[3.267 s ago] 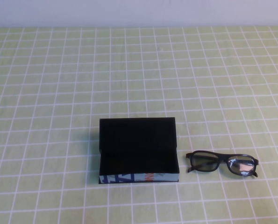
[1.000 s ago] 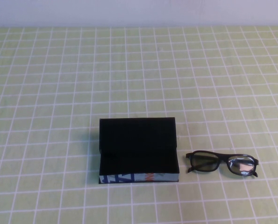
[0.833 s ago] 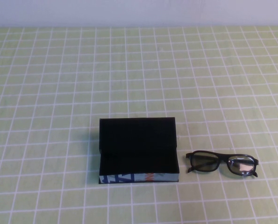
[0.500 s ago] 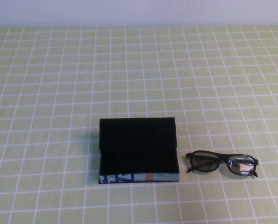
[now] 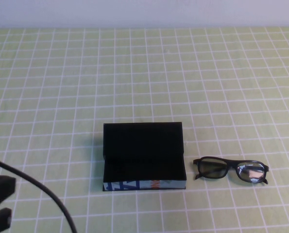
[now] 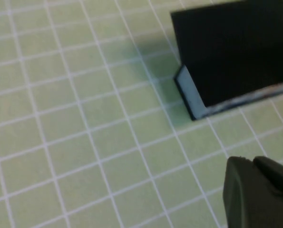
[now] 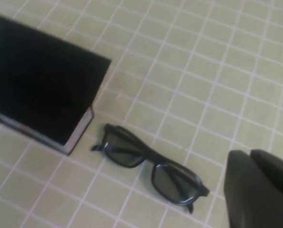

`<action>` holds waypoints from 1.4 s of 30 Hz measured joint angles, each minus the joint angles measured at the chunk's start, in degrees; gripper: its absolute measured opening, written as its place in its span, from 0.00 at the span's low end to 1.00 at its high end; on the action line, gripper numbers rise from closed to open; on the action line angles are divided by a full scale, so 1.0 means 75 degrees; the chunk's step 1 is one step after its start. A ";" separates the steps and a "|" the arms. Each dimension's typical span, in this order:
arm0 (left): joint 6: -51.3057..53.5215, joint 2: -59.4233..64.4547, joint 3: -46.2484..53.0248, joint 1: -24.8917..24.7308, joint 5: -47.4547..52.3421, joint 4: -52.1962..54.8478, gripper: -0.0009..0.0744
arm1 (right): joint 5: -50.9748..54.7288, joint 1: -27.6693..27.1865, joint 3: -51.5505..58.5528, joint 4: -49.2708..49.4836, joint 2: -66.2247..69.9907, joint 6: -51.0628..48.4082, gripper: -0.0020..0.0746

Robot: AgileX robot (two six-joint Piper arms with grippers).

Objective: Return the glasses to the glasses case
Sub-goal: Pick up the glasses from the table

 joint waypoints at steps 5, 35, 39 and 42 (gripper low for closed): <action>0.2201 0.1119 0.0000 0.0000 0.1110 -0.1381 0.01 | 0.1249 0.0738 -0.1209 0.0035 0.1212 -0.0730 0.00; 0.4774 0.4086 0.1477 -0.3594 -0.3747 -0.3926 0.01 | 0.3251 0.1277 -0.6878 0.2321 0.8226 -0.2650 0.00; 0.5135 0.5017 0.1477 -0.3712 -0.4394 -0.4529 0.01 | 0.3268 0.1277 -0.7018 0.2321 0.8611 -0.2650 0.00; 0.5665 0.5510 0.1459 -0.3712 -0.4704 -0.4943 0.01 | 0.3133 0.1277 -0.7028 0.2321 0.8779 -0.2650 0.00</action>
